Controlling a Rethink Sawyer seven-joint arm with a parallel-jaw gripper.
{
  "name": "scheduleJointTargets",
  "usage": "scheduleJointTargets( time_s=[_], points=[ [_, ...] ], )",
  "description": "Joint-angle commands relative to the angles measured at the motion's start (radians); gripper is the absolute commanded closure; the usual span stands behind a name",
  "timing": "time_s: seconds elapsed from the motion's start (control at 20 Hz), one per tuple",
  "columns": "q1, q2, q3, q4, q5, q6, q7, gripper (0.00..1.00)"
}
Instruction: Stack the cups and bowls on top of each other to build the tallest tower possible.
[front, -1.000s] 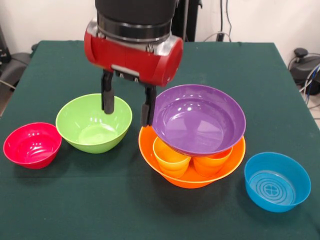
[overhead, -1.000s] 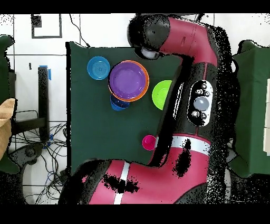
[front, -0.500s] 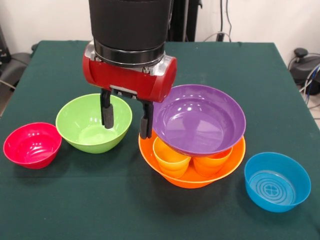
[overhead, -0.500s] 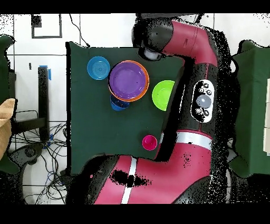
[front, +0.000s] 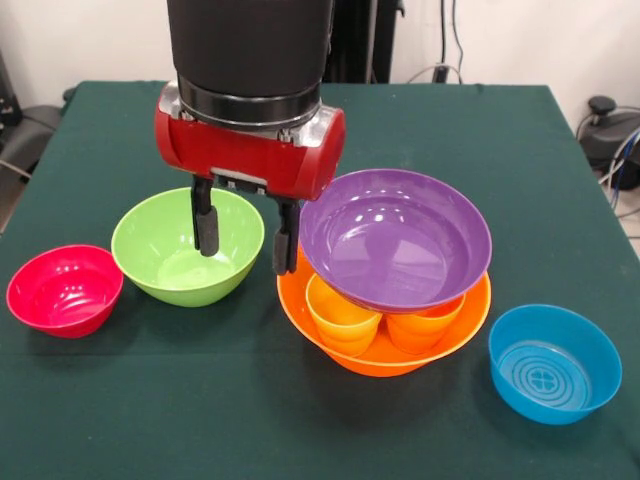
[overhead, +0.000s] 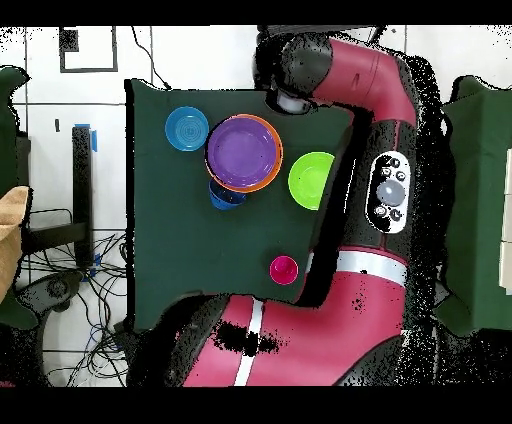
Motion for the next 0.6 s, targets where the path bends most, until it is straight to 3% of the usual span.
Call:
scheduleJointTargets(
  time_s=[0.05,0.35,0.6],
  points=[
    [-0.046,-0.143,0.098,0.221,-0.052,0.1,-0.355,0.0],
    [-0.089,-0.315,0.1,0.494,-0.044,0.052,-0.392,0.0],
    [-0.135,-0.397,0.123,0.654,-0.069,-0.018,-0.428,0.0]
  ],
)
